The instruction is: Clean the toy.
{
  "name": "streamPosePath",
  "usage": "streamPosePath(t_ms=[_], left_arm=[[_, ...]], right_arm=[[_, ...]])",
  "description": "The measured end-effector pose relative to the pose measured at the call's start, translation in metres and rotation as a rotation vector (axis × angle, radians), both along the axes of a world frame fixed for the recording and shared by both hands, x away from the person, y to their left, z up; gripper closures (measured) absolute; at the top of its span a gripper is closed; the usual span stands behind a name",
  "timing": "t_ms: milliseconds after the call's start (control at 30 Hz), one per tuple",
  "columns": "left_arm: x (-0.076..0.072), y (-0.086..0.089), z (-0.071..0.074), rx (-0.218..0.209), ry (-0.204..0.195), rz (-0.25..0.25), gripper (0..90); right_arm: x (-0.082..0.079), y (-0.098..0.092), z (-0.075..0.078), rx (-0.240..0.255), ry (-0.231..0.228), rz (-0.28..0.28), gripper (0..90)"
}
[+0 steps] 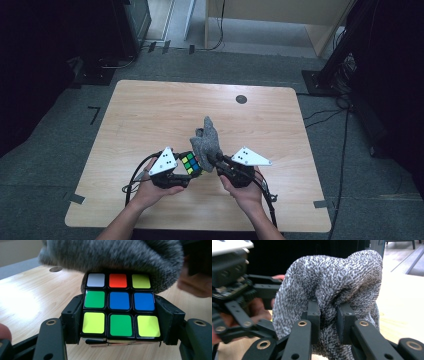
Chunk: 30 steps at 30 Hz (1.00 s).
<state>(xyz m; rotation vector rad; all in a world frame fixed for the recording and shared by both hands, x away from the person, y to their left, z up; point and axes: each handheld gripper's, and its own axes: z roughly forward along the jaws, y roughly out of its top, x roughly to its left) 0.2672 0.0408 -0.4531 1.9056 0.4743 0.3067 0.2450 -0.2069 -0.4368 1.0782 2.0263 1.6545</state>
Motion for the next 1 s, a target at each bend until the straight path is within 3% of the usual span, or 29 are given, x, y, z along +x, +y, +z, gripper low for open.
streamPosePath(t_ms=[200, 267, 333, 400, 467, 633, 767, 1000], left_arm=[[-0.001, 0.004, 0.004, -0.036, -0.013, -0.009, 34.5], [0.000, 0.005, 0.004, -0.043, -0.010, -0.008, 34.5], [0.001, 0.004, 0.003, -0.029, -0.004, 0.003, 34.5], [0.001, 0.002, 0.000, -0.001, -0.006, 0.011, 34.5], [0.000, 0.001, 0.000, -0.001, -0.006, 0.006, 34.5], [-0.004, 0.003, 0.005, -0.034, -0.033, -0.010, 34.5], [-0.003, 0.006, 0.007, -0.055, -0.036, -0.008, 34.5], [-0.002, 0.002, 0.002, -0.024, -0.021, 0.002, 34.5]], right_arm=[[0.010, -0.006, -0.018, -0.011, 0.085, -0.029, 76.9], [0.011, -0.008, -0.019, -0.012, 0.094, -0.033, 76.8], [0.009, -0.008, -0.015, 0.000, 0.077, -0.033, 76.7], [0.004, -0.007, -0.005, 0.022, 0.022, -0.015, 76.1], [0.002, -0.004, -0.002, 0.016, 0.012, -0.007, 76.0], [0.005, -0.005, -0.011, 0.026, 0.050, -0.020, 76.1], [0.009, -0.007, -0.019, 0.001, 0.083, -0.041, 76.1], [0.001, -0.007, -0.005, 0.021, 0.007, -0.037, 75.1]])
